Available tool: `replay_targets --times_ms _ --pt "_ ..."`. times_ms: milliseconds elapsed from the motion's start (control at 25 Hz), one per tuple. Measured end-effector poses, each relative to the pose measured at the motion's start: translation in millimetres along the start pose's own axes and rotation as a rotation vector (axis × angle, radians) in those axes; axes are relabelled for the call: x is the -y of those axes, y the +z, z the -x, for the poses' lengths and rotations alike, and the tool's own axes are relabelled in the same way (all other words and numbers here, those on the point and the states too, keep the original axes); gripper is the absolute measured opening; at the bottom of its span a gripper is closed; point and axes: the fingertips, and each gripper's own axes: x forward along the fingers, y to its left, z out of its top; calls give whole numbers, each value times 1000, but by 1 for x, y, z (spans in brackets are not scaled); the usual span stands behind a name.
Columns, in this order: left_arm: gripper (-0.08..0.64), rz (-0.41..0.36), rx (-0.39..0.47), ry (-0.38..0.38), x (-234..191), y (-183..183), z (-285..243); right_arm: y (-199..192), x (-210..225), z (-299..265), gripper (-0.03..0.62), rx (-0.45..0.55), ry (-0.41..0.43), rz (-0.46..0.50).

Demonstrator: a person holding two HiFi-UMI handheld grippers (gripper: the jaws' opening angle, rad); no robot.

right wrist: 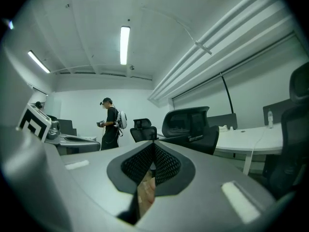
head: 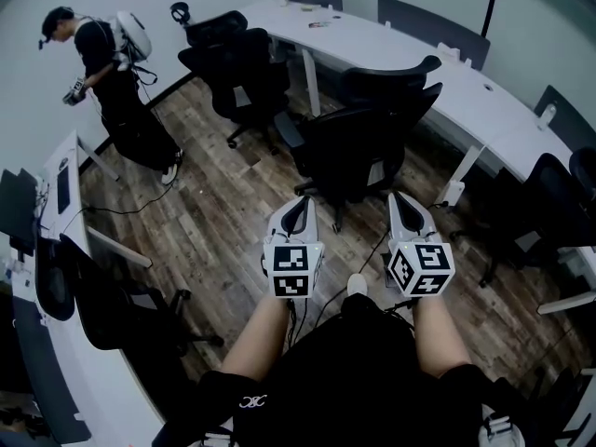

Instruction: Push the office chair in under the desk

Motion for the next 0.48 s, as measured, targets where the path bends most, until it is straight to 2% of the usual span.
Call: replay_targets --times_ms 480 --pt "8 -23 -20 3 -18 15 -95 10 57 -76 11 -38 27 -67"
